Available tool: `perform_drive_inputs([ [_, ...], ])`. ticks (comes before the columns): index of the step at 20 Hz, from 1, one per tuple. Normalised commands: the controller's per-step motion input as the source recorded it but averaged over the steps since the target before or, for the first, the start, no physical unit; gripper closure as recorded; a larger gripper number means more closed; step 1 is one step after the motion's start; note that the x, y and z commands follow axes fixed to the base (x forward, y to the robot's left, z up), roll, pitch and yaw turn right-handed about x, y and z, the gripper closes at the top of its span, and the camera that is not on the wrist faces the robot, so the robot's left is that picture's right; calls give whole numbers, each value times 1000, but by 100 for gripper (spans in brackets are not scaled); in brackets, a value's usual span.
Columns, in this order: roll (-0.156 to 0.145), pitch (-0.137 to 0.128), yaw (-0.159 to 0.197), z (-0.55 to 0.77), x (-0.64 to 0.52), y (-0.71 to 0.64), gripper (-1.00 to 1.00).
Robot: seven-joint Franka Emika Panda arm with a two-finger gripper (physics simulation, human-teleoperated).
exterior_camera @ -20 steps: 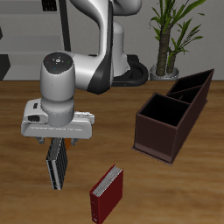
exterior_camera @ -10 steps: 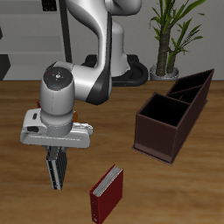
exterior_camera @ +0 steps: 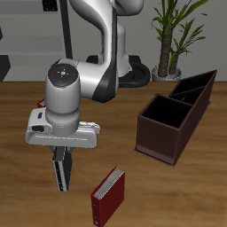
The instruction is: Place the striped book into the left desk caddy's back compartment
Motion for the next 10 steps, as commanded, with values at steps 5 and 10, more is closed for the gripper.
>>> perform_drive_inputs([
  [5, -16, -76, -35, 612, -152, 333, 100],
  [10, -21, 0, -105, 502, -236, 285, 100],
])
